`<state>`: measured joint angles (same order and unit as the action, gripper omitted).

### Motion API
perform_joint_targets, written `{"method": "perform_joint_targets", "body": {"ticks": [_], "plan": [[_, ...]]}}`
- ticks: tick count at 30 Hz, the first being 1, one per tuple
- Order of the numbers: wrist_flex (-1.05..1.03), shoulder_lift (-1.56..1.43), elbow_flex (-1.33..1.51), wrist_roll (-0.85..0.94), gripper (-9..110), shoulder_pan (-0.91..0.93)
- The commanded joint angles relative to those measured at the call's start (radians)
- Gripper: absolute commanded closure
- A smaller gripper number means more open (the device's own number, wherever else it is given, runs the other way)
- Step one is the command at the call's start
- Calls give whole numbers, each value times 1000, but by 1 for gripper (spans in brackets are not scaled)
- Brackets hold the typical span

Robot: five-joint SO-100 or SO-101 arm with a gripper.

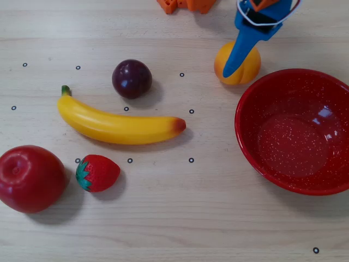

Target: Put the peach in the red bowl.

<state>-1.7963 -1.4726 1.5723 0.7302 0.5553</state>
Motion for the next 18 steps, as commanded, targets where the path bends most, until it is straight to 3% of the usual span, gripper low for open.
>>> {"method": "perform_joint_targets", "body": {"ticks": [1, 18], "plan": [[3, -37, -32, 40, 55, 46], [132, 127, 5, 31, 55, 52]]}}
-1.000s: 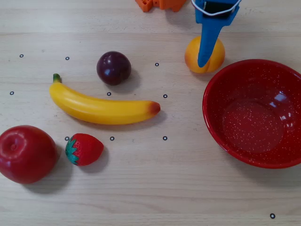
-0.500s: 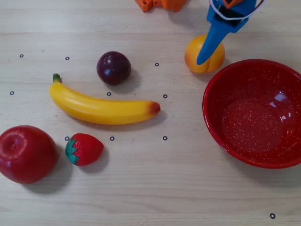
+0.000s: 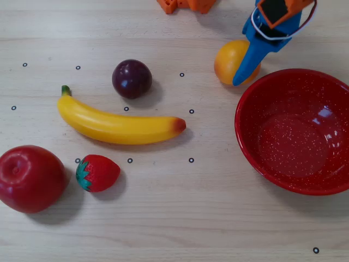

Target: Put the peach in the red bowl.

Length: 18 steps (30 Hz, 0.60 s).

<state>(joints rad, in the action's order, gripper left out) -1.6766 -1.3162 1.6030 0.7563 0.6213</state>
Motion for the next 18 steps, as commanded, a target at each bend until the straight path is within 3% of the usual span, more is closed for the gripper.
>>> {"method": "perform_joint_targets", "body": {"ticks": [1, 18], "plan": [[20, -15, -28, 0, 55, -18], [101, 80, -17, -71, 59, -109]]}}
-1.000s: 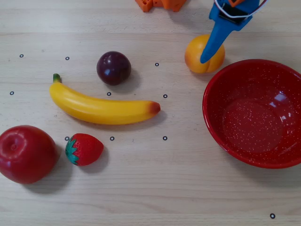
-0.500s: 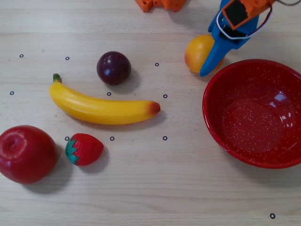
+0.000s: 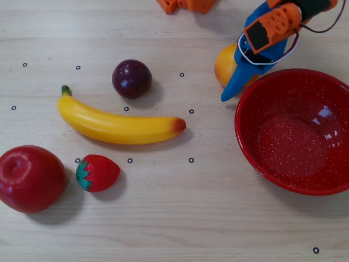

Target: Put the peach in the red bowl.

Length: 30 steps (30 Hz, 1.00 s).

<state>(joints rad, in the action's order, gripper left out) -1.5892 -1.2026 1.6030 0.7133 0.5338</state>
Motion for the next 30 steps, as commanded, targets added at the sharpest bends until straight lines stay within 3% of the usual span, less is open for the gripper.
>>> {"method": "perform_joint_targets", "body": {"ticks": [1, 16, 24, 30], "plan": [[18, -32, -14, -29, 60, -21], [37, -28, 21, -34, 65, -18], [37, -34, 34, -15, 100, -32], [-3, -49, 35, 23, 101, -40]]}}
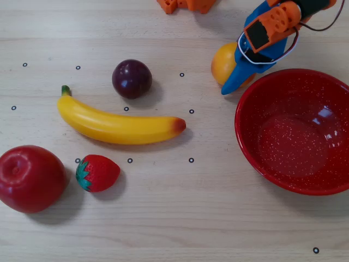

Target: Put the peach in the red bowl.

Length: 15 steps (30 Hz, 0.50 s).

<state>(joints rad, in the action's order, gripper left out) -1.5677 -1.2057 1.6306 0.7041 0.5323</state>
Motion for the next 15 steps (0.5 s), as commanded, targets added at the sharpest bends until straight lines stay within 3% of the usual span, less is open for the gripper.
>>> {"method": "perform_joint_targets", "body": {"ticks": [1, 15], "plan": [[-40, -54, 6, 37, 101, -37], [-330, -324, -63, 18, 101, -31]]}}
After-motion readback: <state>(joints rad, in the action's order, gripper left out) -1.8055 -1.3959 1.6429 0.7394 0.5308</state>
